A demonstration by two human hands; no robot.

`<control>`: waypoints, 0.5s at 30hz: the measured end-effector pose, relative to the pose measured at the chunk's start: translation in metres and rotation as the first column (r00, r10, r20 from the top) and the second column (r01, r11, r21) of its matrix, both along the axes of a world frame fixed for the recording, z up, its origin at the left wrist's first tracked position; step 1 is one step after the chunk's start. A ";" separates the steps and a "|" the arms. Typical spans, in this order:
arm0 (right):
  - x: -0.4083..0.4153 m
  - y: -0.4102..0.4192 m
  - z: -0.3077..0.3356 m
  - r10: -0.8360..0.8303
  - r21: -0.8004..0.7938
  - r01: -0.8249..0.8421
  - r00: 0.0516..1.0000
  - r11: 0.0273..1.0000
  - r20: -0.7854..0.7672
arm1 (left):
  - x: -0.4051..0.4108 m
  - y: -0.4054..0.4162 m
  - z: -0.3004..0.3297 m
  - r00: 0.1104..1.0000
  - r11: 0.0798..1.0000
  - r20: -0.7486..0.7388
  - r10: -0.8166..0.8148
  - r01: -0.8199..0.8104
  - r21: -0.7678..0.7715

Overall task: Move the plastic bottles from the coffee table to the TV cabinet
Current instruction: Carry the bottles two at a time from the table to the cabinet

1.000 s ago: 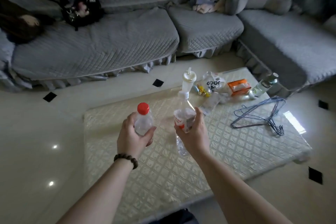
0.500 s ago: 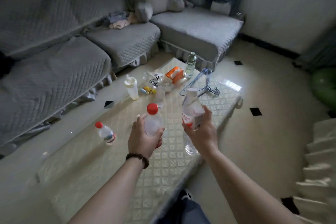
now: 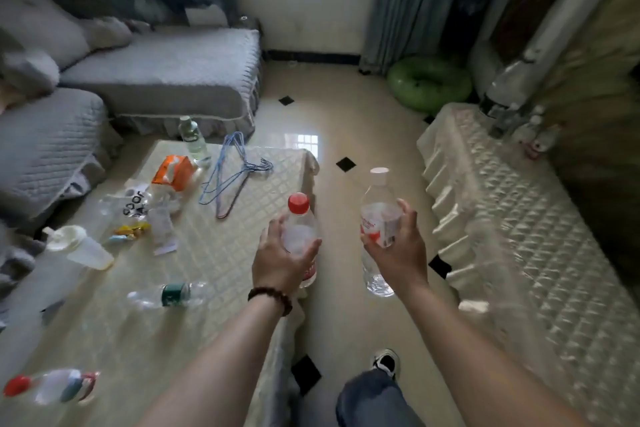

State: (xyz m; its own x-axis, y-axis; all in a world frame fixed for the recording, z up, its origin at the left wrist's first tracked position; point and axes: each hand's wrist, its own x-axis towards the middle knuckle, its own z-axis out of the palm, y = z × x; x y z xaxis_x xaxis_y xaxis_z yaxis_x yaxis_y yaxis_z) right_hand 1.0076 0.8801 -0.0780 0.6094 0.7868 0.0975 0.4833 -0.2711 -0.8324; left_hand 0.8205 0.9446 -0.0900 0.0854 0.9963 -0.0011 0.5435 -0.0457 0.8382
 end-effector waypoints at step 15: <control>0.222 0.000 -0.004 -0.395 0.034 0.397 0.918 0.917 -0.036 | 0.265 0.061 -0.011 0.921 0.918 0.024 -0.388 0.388 -0.075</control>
State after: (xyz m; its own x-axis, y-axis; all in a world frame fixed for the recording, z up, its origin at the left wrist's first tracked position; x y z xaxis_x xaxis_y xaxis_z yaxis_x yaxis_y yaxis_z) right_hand 1.2296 0.8801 -0.0823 0.8733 0.4765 0.1018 0.3194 -0.4019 -0.8582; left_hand 1.0851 1.0053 -0.1008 0.4658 0.8819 -0.0733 0.4888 -0.1873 0.8521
